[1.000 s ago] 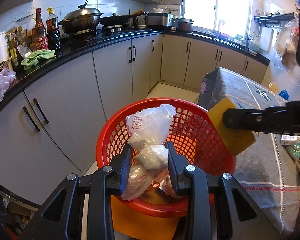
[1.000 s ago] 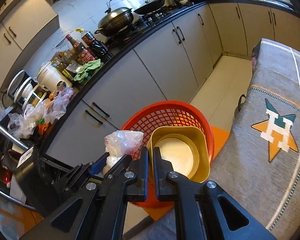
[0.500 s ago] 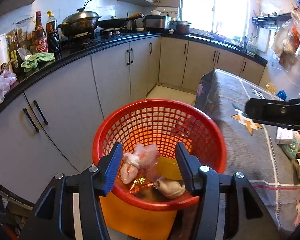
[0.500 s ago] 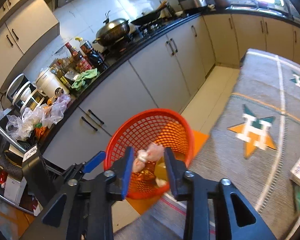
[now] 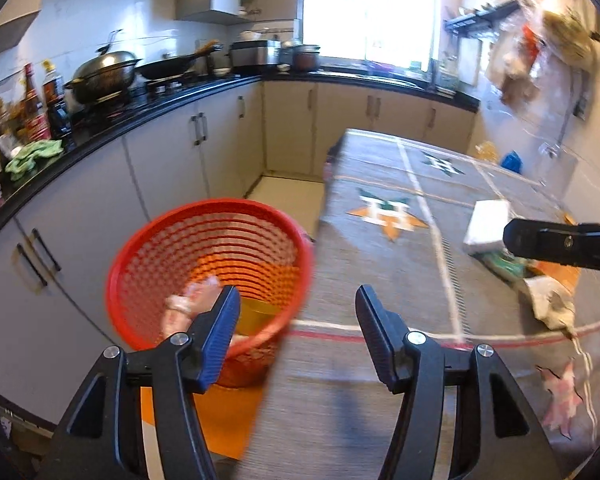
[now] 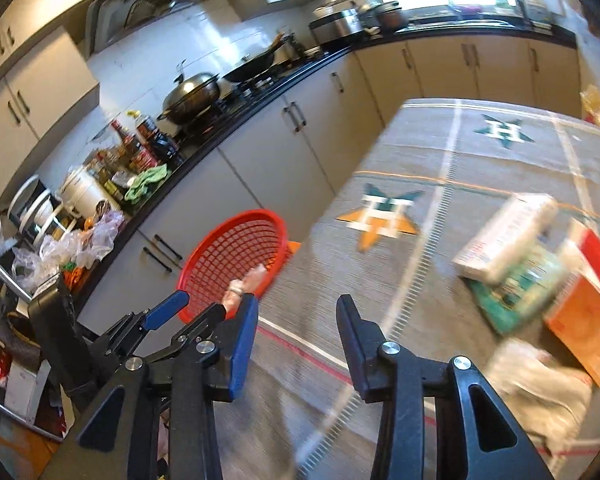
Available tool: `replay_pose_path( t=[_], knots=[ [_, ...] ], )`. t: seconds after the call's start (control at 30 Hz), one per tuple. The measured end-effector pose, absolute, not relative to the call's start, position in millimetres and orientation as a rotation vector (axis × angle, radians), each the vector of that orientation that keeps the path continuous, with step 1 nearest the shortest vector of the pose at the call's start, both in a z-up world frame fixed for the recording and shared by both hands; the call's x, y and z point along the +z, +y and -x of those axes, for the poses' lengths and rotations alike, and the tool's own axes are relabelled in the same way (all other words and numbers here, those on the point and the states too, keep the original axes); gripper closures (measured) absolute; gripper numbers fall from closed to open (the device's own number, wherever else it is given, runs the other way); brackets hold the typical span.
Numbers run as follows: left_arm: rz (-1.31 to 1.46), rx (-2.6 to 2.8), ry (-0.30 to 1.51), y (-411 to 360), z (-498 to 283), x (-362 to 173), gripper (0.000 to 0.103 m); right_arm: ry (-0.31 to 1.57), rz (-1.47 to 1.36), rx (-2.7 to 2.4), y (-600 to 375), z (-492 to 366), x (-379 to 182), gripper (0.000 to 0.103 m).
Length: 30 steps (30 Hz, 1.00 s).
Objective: Collect trash
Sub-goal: 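Return both tools from the basket to the table pile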
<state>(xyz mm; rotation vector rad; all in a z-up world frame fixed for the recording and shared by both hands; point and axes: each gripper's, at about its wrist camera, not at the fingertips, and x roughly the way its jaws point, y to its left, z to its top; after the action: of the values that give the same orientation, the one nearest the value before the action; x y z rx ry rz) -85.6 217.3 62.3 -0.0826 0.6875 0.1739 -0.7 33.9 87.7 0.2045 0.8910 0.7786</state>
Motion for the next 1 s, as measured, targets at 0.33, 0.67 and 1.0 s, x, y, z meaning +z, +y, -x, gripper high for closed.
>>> replay_pose_path(
  t=[0.33, 0.67, 1.0],
  knots=[
    [-0.020, -0.065, 0.731, 123, 66, 64, 0.039, 0.891, -0.373, 0.597, -98, 2, 70, 0.055],
    [-0.046, -0.419, 0.829, 30, 8, 62, 0.039, 0.864, -0.510, 0.532, -180, 5, 59, 0.055],
    [-0.148, -0.524, 0.947, -11, -13, 34, 0.039, 0.851, -0.574, 0.510, -221, 6, 53, 0.051]
  ],
)
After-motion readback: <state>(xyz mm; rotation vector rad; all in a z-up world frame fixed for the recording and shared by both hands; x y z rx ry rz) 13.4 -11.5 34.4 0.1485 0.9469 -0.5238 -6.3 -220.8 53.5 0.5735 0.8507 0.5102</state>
